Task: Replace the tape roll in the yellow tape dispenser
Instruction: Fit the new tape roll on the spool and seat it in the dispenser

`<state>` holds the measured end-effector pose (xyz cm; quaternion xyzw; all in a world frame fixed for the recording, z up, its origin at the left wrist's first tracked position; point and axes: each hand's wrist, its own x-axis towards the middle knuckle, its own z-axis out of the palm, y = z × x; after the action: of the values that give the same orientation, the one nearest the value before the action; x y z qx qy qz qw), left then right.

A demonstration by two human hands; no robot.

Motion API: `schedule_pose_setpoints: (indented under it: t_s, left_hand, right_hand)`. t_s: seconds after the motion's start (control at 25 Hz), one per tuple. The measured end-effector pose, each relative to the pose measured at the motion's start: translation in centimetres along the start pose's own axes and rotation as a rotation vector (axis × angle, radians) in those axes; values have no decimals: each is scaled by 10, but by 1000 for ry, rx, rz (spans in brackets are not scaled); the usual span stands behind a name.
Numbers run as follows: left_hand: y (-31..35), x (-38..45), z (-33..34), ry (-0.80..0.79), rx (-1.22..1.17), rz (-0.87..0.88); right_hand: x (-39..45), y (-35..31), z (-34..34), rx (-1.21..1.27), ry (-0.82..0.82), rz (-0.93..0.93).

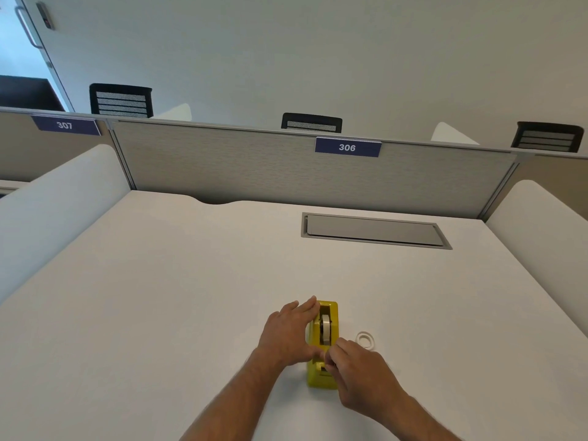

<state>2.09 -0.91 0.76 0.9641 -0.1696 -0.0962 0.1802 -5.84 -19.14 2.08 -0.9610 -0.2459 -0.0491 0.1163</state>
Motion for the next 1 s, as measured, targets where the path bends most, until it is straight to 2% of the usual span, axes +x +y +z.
schedule_pose_setpoints:
  t_s: [0.56,1.0]
  left_hand:
    - [0,-1,-1,6,-32,7]
    - [2,-3,-4,0,-32,3]
  right_hand:
    - [-9,-5,-16,-90,94,-156]
    - [-8,1,-8,-71,96,-124]
